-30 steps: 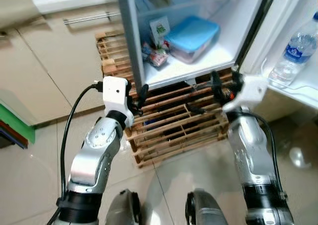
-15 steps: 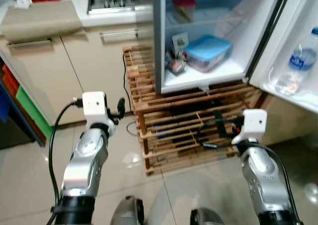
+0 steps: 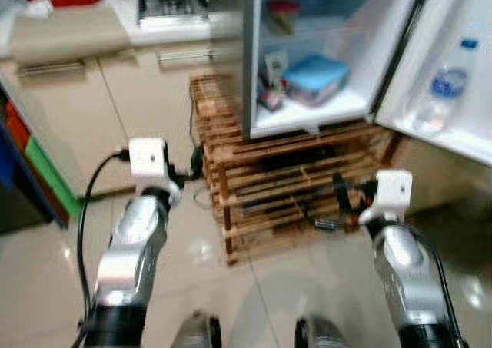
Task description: Restocking fridge
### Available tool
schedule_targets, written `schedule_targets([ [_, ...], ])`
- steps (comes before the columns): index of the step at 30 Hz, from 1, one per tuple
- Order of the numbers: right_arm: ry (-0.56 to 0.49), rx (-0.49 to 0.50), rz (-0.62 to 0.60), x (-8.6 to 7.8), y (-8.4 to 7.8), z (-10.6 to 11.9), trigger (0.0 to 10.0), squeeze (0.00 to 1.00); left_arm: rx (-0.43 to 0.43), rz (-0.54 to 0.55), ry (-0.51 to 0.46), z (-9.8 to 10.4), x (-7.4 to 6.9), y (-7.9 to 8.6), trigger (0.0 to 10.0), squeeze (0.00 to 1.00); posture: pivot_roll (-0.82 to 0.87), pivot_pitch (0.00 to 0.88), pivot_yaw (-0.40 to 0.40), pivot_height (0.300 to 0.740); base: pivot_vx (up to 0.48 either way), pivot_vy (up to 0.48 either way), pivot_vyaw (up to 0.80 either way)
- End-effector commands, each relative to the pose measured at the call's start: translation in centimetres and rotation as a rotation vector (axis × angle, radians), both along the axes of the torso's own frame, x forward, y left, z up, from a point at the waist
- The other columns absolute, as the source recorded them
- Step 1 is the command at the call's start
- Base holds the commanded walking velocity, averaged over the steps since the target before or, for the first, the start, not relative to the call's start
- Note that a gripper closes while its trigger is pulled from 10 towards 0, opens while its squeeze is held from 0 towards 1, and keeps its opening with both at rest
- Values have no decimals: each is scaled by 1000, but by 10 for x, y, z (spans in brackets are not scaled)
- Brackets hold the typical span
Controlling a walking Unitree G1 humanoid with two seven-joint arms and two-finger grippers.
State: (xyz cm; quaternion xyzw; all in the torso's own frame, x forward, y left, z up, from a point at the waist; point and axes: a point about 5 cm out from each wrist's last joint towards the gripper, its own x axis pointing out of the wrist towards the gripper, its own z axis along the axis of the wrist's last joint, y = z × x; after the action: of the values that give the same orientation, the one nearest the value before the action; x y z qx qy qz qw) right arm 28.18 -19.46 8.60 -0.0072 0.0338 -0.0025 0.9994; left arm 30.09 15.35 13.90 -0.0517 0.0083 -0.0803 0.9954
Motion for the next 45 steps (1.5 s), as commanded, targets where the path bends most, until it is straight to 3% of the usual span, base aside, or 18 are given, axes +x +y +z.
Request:
schedule_targets([
  [1, -10, -17, -19, 0, -5, 3, 10000, 0, 0, -51, -11, 1, -2, -7, 10000, 0, -151, 0, 67, 697, 0, -480, 0],
  [5, 18, -6, -57, -2, -10, -2, 10000, 0, 31, -95, -41, 3, -4, -17, 10000, 0, -155, 0, 63, 697, 0, -480, 0],
  [36, 78, -63, 4, -18, -14, -16, 10000, 0, -26, -140, -71, 5, -6, -25, 10000, 0, -182, 0, 51, 697, 0, -480, 0],
  [45, 82, -113, 50, -17, -9, -14, 10000, 0, -77, -86, -43, 3, 0, -23, 10000, 0, -194, 0, 46, 697, 63, -445, 697],
])
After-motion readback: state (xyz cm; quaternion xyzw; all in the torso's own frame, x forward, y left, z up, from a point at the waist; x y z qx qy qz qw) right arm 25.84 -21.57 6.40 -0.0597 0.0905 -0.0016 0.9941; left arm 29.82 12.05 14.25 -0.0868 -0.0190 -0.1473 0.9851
